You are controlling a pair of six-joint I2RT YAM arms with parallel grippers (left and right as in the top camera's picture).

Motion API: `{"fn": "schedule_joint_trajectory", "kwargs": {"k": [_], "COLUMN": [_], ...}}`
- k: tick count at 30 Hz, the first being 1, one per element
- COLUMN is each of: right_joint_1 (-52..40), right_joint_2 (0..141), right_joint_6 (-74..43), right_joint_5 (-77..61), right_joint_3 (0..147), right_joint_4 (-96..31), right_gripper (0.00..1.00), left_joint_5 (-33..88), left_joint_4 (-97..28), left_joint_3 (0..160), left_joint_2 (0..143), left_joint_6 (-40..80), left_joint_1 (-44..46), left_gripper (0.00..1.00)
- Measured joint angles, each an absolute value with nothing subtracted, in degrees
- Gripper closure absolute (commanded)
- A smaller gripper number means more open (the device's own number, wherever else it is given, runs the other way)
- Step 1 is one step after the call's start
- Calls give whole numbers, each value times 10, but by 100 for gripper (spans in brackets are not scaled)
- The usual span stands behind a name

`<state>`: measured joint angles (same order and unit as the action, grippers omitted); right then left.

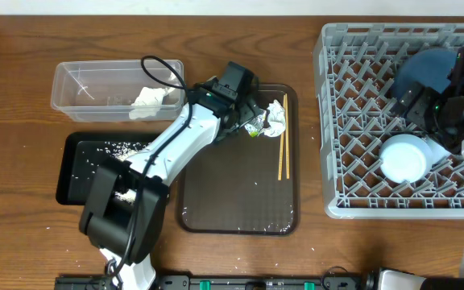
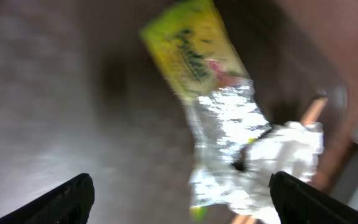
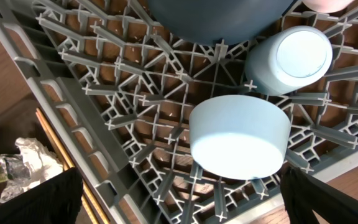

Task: Sort waste into correct bins and load items into the dishwasher rack
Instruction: 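Move the left gripper back to the tray and grasp the Pandan wrapper, then carry the Pandan wrapper into the clear container and release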

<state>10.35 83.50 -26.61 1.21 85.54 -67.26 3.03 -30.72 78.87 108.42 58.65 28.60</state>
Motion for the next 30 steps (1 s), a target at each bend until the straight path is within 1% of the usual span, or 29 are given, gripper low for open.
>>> {"fn": "schedule_joint_trajectory", "kwargs": {"k": [2,6,7,8,10,11,13,19,21,22,23,30], "right_joint_1": [103,103,103,103,103,103,103,103,103,103,103,103], "right_joint_2": [835,835,835,835,835,835,835,835,835,835,835,835], "right_joint_6": [-266,-266,-266,-266,-266,-266,-266,-266,-266,-266,-266,-266], "right_joint_5": [12,12,12,12,12,12,12,12,12,12,12,12], "right_joint_3": [855,855,855,855,855,855,855,855,855,855,855,855], "right_joint_4": [-673,-673,-673,-673,-673,-673,-673,-673,-673,-673,-673,-673], "right_gripper": [1,1,1,1,1,1,1,1,1,1,1,1], "left_joint_5": [49,71,74,76,79,80,85,89,90,92,93,99], "left_joint_4": [-284,-275,-274,-273,-273,-273,-272,-267,-267,-267,-268,-291], "left_joint_3": [789,789,789,789,789,788,788,787,787,787,787,785], "left_joint_2": [1095,1118,1125,1133,1148,1154,1166,1171,1171,1171,1171,1138], "left_joint_6": [598,613,616,620,630,634,637,643,644,645,647,633], "left_joint_1": [286,286,286,286,286,286,286,286,286,286,286,286], "left_gripper": [7,8,9,12,22,31,46,67,76,87,94,94]}}
